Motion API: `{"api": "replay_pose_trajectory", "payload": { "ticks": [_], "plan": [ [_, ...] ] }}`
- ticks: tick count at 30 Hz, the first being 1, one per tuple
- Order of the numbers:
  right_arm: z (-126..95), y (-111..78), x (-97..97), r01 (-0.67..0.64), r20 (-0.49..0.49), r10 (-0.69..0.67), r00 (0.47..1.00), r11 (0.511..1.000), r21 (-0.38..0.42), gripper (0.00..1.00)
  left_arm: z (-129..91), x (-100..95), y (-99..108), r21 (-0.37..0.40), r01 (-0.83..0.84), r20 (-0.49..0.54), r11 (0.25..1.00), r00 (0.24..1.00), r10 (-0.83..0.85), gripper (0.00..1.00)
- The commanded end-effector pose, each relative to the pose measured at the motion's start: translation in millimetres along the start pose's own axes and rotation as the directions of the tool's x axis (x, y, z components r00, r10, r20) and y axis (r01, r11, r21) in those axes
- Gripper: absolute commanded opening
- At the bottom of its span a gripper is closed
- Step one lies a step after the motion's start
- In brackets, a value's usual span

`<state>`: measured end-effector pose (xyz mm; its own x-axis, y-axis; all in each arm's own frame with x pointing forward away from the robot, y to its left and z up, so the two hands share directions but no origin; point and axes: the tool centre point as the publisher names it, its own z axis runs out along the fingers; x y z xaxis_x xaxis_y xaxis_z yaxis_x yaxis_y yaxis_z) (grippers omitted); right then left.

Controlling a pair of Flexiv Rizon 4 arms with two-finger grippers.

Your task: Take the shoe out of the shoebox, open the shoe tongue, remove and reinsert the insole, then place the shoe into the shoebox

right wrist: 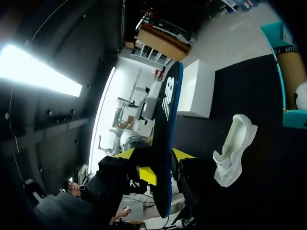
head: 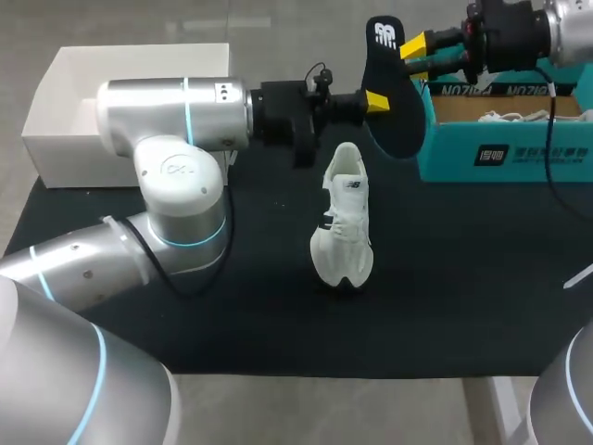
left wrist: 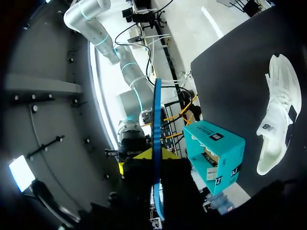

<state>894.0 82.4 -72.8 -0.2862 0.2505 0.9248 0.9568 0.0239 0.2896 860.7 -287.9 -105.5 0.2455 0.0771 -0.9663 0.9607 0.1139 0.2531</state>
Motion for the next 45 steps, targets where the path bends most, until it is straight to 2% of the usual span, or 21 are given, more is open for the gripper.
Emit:
{"api": "replay_pose_trajectory", "payload": {
  "ticks": [1, 6, 11, 16, 20, 21, 23, 35, 36, 37, 38, 39, 41, 42, 45],
  "plan": [
    [-14, -17.7, 11.9, 0.026, -0.005, -0.026, 1.0, 0.998, -0.061, 1.0, -7, -2.8, 4, 0.004, 0.015, -0.003, 1.0, 1.0, -0.015, 0.0],
    [-24, -19.4, 16.9, 0.102, -0.006, -0.103, 0.995, 0.992, -0.077, 1.0, -21, -10.8, 15, 0.006, 0.058, 0.002, 0.998, 0.998, -0.058, 0.0],
    [-26, -22.9, 17.2, 0.104, -0.03, -0.108, 0.994, 0.987, -0.119, 1.0, -34, -22.3, 26, 0.002, 0.07, 0.022, 0.998, 0.997, -0.07, 0.0],
    [-21, -30.3, 14.3, 0.088, -0.049, -0.094, 0.994, 0.99, -0.113, 1.0, -39, -28.7, 32, 0.009, 0.09, 0.027, 0.996, 0.996, -0.09, 0.0],
    [-19, -32.2, 13.7, 0.082, -0.058, -0.089, 0.994, 0.99, -0.115, 1.0, -40, -32.1, 36, 0.043, 0.262, -0.052, 0.964, 0.964, -0.259, 0.0],
    [-19, -32.5, 13.8, 0.081, -0.06, -0.089, 0.994, 0.99, -0.117, 1.0, -39, -32.9, 37, 0.039, 0.312, -0.101, 0.949, 0.946, -0.307, 0.0],
    [-18, -33.6, 13.9, 0.08, -0.064, -0.088, 0.994, 0.99, -0.119, 1.0, -41, -33.9, 40, 0.04, 0.455, -0.132, 0.889, 0.885, -0.447, 0.0],
    [-15, -39.8, 9.0, 0.098, -0.066, -0.105, 0.992, 0.99, -0.104, 1.0, -41, -33.9, 40, 0.04, 0.455, -0.132, 0.889, 0.885, -0.447, 0.0],
    [-15, -40.3, 8.8, 0.097, -0.066, -0.104, 0.992, 0.99, -0.104, 1.0, -40, -31.8, 44, -0.002, 0.546, -0.173, 0.838, 0.825, -0.538, 0.0],
    [-15, -41.1, 8.8, 0.096, -0.065, -0.103, 0.993, 0.99, -0.105, 1.0, -37, -29.6, 45, 0.004, 0.634, -0.226, 0.774, 0.754, -0.617, 0.0],
    [-15, -41.8, 9.1, 0.095, -0.066, -0.102, 0.993, 0.99, -0.106, 1.0, -36, -29.7, 47, 0.032, 0.768, -0.222, 0.64, 0.629, -0.745, 0.0],
    [-14, -42.6, 9.3, 0.093, -0.067, -0.101, 0.993, 0.99, -0.107, 1.0, -35, -28.4, 49, 0.097, 0.875, -0.222, 0.475, 0.484, -0.846, 0.0],
    [-14, -44.3, 9.0, 0.09, -0.067, -0.097, 0.993, 0.99, -0.107, 1.0, -36, -31.5, 52, 0.319, 0.935, -0.158, 0.155, 0.214, -0.964, 0.0],
    [-14, -44.6, 9.0, 0.089, -0.067, -0.096, 0.993, 0.99, -0.106, 1.0, -38, -31.3, 53, 0.354, 0.929, -0.15, 0.106, 0.168, -0.974, 0.0],
    [-13, -44.9, 9.1, 0.087, -0.067, -0.095, 0.993, 0.99, -0.11, 1.0, -38, -31.3, 53, 0.354, 0.929, -0.15, 0.106, 0.168, -0.974, 0.0]
  ]
}}
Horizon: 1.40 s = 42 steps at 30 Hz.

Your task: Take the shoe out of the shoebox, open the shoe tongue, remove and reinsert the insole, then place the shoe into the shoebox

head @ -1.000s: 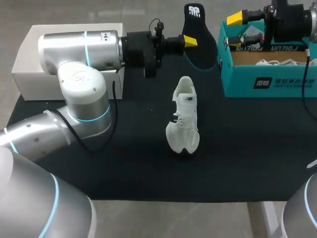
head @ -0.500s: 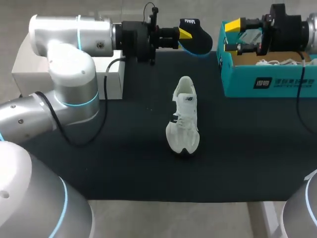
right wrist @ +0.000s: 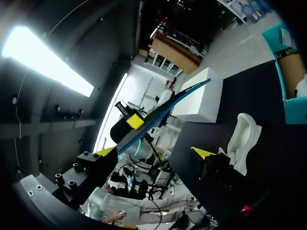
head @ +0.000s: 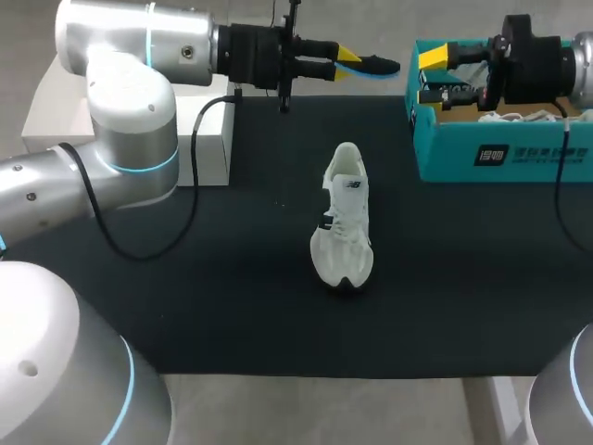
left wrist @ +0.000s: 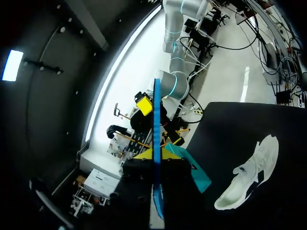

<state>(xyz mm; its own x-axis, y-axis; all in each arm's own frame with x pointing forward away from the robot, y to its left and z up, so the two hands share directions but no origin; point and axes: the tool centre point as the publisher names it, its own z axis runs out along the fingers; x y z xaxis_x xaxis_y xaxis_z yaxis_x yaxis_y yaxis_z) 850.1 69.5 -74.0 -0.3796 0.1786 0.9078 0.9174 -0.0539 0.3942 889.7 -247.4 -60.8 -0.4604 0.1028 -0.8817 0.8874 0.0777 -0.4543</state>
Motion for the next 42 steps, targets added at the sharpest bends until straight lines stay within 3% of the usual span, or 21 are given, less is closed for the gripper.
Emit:
{"api": "replay_pose_trajectory", "payload": {
  "ticks": [1, 10, 12, 13, 14, 16, 17, 30, 32, 33, 34, 35, 36, 42],
  "plan": [
    [1, -2.3, 1.1, 0.0, 0.003, 0.001, 1.0, 1.0, -0.008, 1.0, 0, -5.1, 8, 0.385, 0.582, -0.02, 0.716, 0.781, -0.624, 0.0],
    [1, -4.6, -0.9, -0.014, 0.012, 0.014, 1.0, 1.0, 0.007, 1.0, 0, -5.1, 8, 0.385, 0.582, -0.02, 0.716, 0.781, -0.624, 0.0],
    [1, -4.1, -1.5, -0.015, 0.014, 0.015, 1.0, 1.0, 0.008, 1.0, 1, -5.2, 10, 0.129, 0.808, -0.054, 0.574, 0.584, -0.81, 0.0],
    [1, -3.4, -1.2, -0.015, 0.015, 0.015, 1.0, 1.0, 0.008, 1.0, -1, -7.1, 9, 0.098, 0.852, -0.011, 0.515, 0.518, -0.855, 0.0],
    [2, -2.6, -0.2, -0.015, 0.014, 0.015, 1.0, 1.0, 0.007, 1.0, -3, -9.9, 8, 0.035, 0.916, -0.021, 0.4, 0.401, -0.916, 0.0],
    [2, -2.2, 0.3, -0.015, 0.013, 0.015, 1.0, 1.0, 0.008, 1.0, -6, -12.6, 7, -0.024, 0.931, -0.004, 0.364, 0.364, -0.931, 0.0],
    [3, -2.1, 0.0, -0.015, 0.012, 0.015, 1.0, 1.0, 0.009, 1.0, -7, -18.6, 6, 0.067, 0.938, -0.014, 0.341, 0.342, -0.939, 0.0],
    [6, -5.1, -3.8, -0.024, 0.011, 0.024, 1.0, 1.0, 0.012, 1.0, -7, -18.6, 6, 0.067, 0.938, -0.014, 0.341, 0.342, -0.939, 0.0],
    [8, -5.6, -4.1, -0.026, 0.011, 0.026, 1.0, 1.0, 0.014, 1.0, 5, -7.1, 17, -0.123, 0.992, -0.071, -0.011, -0.02, -0.997, 0.0],
    [8, -5.6, -3.9, -0.026, 0.011, 0.026, 1.0, 1.0, 0.014, 1.0, 6, -3.7, 19, -0.131, 0.977, -0.074, -0.165, -0.176, -0.982, 0.0],
    [9, -5.5, -3.7, -0.026, 0.011, 0.026, 1.0, 1.0, 0.015, 1.0, 9, 1.2, 17, -0.241, 0.936, -0.164, -0.256, -0.299, -0.94, 0.0],
    [9, -5.3, -3.7, -0.025, 0.011, 0.025, 1.0, 1.0, 0.015, 1.0, 11, 3.9, 15, -0.243, 0.915, -0.26, -0.323, -0.382, -0.887, 0.0],
    [10, -5.0, -3.5, -0.024, 0.01, 0.024, 1.0, 1.0, 0.014, 1.0, 8, 0.5, 16, -0.163, 0.896, -0.357, -0.413, -0.444, -0.822, 0.0],
    [10, -4.8, -2.8, -0.021, 0.011, 0.02, 1.0, 1.0, 0.012, 1.0, 8, 0.5, 16, -0.163, 0.896, -0.357, -0.413, -0.444, -0.822, 0.0]
  ]
}}
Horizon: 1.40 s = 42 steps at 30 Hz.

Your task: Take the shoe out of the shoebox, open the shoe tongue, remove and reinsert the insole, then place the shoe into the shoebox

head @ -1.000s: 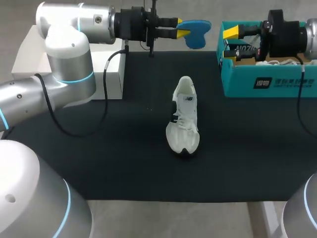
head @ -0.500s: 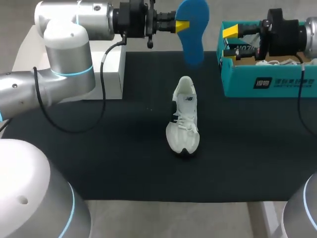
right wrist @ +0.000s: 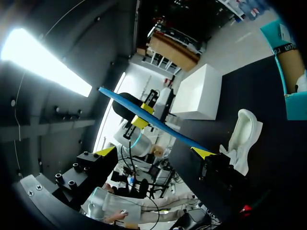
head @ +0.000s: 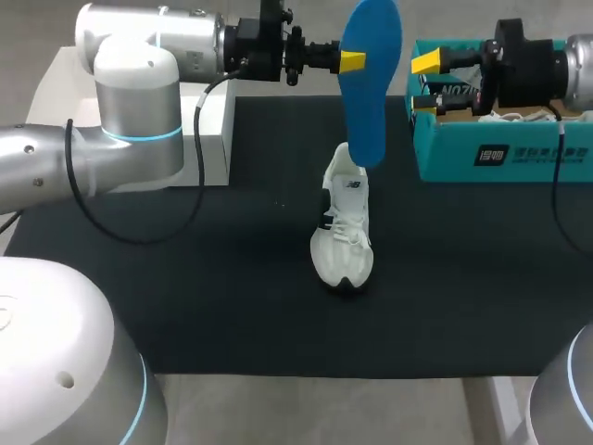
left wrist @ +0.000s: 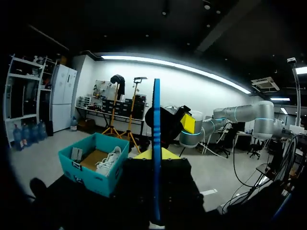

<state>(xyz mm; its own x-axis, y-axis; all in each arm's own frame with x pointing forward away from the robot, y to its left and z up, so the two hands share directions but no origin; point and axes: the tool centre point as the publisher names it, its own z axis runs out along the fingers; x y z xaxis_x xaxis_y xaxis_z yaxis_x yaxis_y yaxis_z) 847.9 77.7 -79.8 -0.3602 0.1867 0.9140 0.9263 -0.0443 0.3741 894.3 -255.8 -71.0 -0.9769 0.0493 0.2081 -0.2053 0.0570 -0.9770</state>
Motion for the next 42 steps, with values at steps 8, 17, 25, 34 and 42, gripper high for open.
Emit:
{"api": "replay_pose_trajectory", "payload": {
  "ticks": [8, 17, 25, 34, 42],
  "plan": [
    [1, -3.2, 0.1, -0.006, 0.004, 0.006, 1.0, 1.0, 0.004, 1.0, -2, -8.7, -3, -0.148, 0.654, -0.249, 0.742, 0.701, -0.668, 0.0],
    [3, -4.1, -1.0, -0.009, 0.002, 0.009, 1.0, 1.0, 0.011, 1.0, -16, -27.1, 14, -0.011, 0.951, -0.164, 0.31, 0.304, -0.938, 0.0],
    [2, -6.4, 0.1, -0.009, 0.008, 0.009, 1.0, 1.0, 0.014, 1.0, -18, -26.7, 14, -0.012, 0.955, -0.161, 0.295, 0.29, -0.944, 0.0],
    [-10, 5.6, 23.8, 0.084, 0.018, -0.083, 0.996, 0.99, -0.112, 1.0, -18, -26.7, 14, -0.012, 0.955, -0.161, 0.295, 0.29, -0.944, 0.0],
    [-11, 11.8, 54.8, 0.221, 0.115, -0.209, 0.971, 0.969, -0.109, 1.0, -7, -31.2, 22, -0.052, 0.965, -0.095, 0.257, 0.252, -0.963, 0.0]
  ]
}}
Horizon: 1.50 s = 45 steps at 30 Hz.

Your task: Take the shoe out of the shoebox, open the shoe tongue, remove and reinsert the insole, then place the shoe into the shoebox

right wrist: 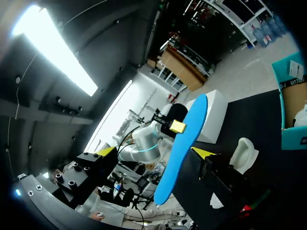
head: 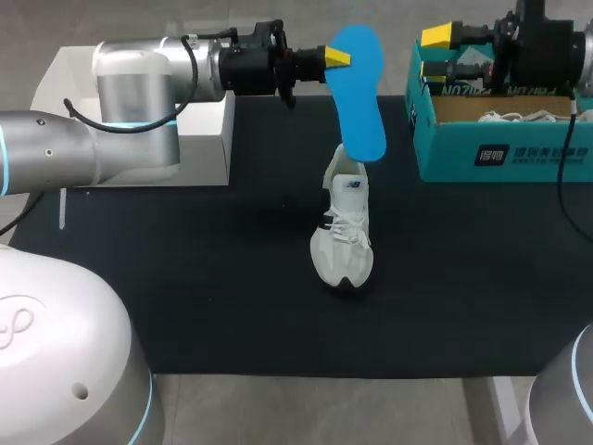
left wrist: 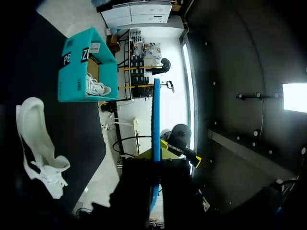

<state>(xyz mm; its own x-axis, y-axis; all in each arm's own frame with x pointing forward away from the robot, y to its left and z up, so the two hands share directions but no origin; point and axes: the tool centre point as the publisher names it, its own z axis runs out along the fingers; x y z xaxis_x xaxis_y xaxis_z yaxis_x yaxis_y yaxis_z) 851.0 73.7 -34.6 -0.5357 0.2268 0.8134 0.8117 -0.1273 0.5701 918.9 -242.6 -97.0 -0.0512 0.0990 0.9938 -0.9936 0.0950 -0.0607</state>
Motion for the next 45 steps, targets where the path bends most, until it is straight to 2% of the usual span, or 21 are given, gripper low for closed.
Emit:
{"api": "replay_pose_trajectory", "payload": {
  "ticks": [1, 4, 6, 17, 18, 19, 21, 22, 24, 25, 30, 32, 36, 39, 41, 44, 45],
  "plan": [
    [-1, -4.2, 17.3, 0.021, 0.102, -0.025, 0.994, 0.999, 0.037, 1.0, 7, -3.7, -2, -0.018, 0.0, 0.057, 1.0, 0.998, 0.001, 0.0],
    [-4, -3.7, 17.2, 0.023, 0.194, -0.047, 0.98, 0.992, 0.124, 1.0, 9, -5.7, -2, -0.024, 0.007, 0.06, 1.0, 0.998, -0.005, 0.0],
    [-6, -1.7, 13.8, 0.054, 0.3, -0.117, 0.947, 0.976, 0.209, 1.0, 11, -5.9, -3, -0.028, 0.007, 0.061, 1.0, 0.998, -0.006, 0.0],
    [-6, -1.7, 13.8, 0.054, 0.3, -0.117, 0.947, 0.976, 0.209, 1.0, 11, -0.9, -6, 0.012, 0.027, 0.052, 1.0, 0.998, -0.027, 0.0],
    [-2, 1.6, 14.0, -0.023, 0.37, -0.064, 0.927, 0.974, 0.226, 1.0, 11, -1.1, -6, 0.019, 0.03, 0.056, 0.999, 0.998, -0.031, 0.0],
    [2, 4.5, 14.7, -0.098, 0.462, -0.029, 0.886, 0.964, 0.248, 1.0, 12, -1.6, -7, 0.023, 0.035, 0.058, 0.999, 0.998, -0.036, 0.0],
    [13, 9.6, 22.5, -0.187, 0.6, -0.051, 0.798, 0.926, 0.327, 1.0, 13, -4.5, -8, 0.033, 0.035, 0.064, 0.999, 0.997, -0.037, 0.0],
    [16, 11.4, 25.8, -0.242, 0.681, -0.049, 0.73, 0.914, 0.325, 1.0, 14, -6.3, -8, 0.04, 0.036, 0.066, 0.999, 0.997, -0.038, 0.0],
    [20, 14.2, 30.3, -0.338, 0.781, -0.049, 0.623, 0.883, 0.326, 1.0, 15, -9.9, -10, 0.048, 0.044, 0.064, 0.998, 0.997, -0.047, 0.0],
    [21, 15.2, 31.7, -0.34, 0.818, -0.07, 0.572, 0.887, 0.313, 1.0, 15, -11.4, -10, 0.05, 0.046, 0.065, 0.998, 0.997, -0.049, 0.0],
    [27, 14.9, 35.1, -0.438, 0.906, -0.1, 0.41, 0.85, 0.292, 1.0, 17, -16.3, -11, 0.05, 0.059, 0.07, 0.997, 0.996, -0.063, 0.0],
    [28, 14.0, 35.0, -0.45, 0.921, -0.13, 0.368, 0.842, 0.298, 1.0, 18, -17.1, -11, 0.048, 0.061, 0.072, 0.997, 0.995, -0.064, 0.0],
    [28, 10.4, 32.2, -0.518, 0.952, -0.212, 0.221, 0.801, 0.299, 1.0, 17, -19.0, -10, 0.048, 0.067, 0.078, 0.997, 0.994, -0.07, 0.0],
    [29, 8.0, 31.0, -0.544, 0.953, -0.246, 0.177, 0.782, 0.303, 1.0, 16, -18.9, -9, 0.045, 0.066, 0.081, 0.997, 0.994, -0.069, 0.0],
    [30, 5.9, 28.2, -0.569, 0.953, -0.281, 0.113, 0.768, 0.294, 1.0, 17, -18.9, -9, 0.043, 0.066, 0.083, 0.997, 0.994, -0.069, 0.0],
    [32, 4.9, 25.2, -0.58, 0.956, -0.283, 0.077, 0.767, 0.274, 1.0, 17, -19.1, -8, 0.042, 0.068, 0.085, 0.997, 0.994, -0.072, 0.0],
    [33, 4.7, 23.4, -0.592, 0.954, -0.297, 0.044, 0.761, 0.264, 1.0, 17, -19.2, -8, 0.041, 0.069, 0.085, 0.997, 0.994, -0.072, 0.0]
  ]
}}
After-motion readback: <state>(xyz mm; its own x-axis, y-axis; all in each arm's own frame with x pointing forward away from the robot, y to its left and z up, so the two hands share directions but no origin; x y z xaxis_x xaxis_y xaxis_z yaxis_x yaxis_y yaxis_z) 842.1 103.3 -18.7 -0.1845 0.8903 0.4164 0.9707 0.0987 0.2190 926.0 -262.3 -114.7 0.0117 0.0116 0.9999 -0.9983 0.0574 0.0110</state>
